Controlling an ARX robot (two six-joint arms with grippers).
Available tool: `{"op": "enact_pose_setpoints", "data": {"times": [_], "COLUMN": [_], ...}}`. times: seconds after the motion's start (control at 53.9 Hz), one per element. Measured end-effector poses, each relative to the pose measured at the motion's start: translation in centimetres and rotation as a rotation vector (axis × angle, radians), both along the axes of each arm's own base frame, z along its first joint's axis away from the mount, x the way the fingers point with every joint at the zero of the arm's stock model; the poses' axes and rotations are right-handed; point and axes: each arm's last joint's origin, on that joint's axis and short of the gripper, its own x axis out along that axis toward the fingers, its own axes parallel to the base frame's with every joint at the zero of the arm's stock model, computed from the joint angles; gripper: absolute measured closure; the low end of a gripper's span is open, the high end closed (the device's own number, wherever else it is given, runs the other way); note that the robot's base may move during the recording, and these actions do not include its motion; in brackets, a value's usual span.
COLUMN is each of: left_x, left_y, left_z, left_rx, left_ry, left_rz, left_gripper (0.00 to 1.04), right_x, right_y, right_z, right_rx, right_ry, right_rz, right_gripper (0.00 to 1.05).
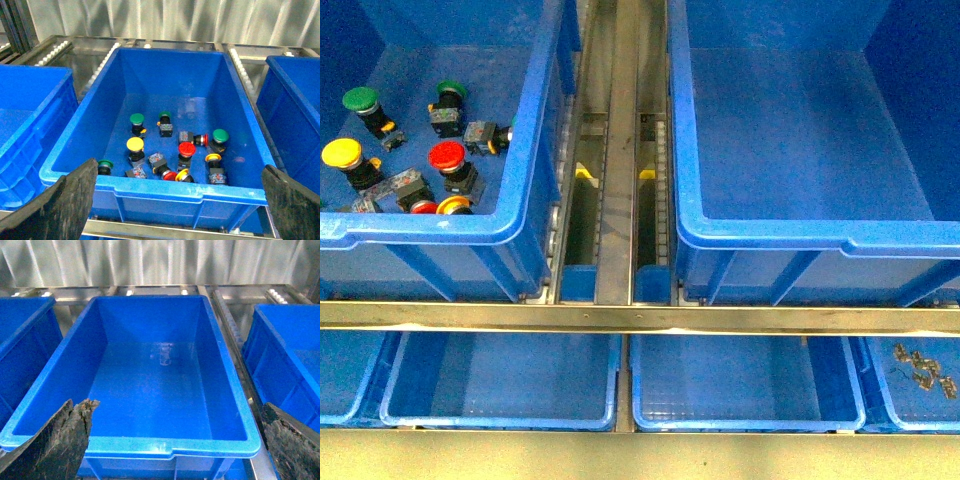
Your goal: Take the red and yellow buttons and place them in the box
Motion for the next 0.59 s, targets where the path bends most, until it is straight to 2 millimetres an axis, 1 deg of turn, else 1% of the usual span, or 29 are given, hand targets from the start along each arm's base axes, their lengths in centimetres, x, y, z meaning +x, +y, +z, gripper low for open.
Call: {"op": "enact_pose_setpoints", "data": {"times": [0.593], "left_x": [0.00], "left_y": [0.00], "left_z": [0.00], "left_rx": [0.000], "left_ry": [0.000], "left_rz": [0.000], "left_gripper": [0.08], "right_x": [0.00], "right_y": [0.00], "right_z": [0.00], "right_rx": [0.000], "right_ry": [0.000], "right_rz": [0.000], "right_gripper": [0.06]}}
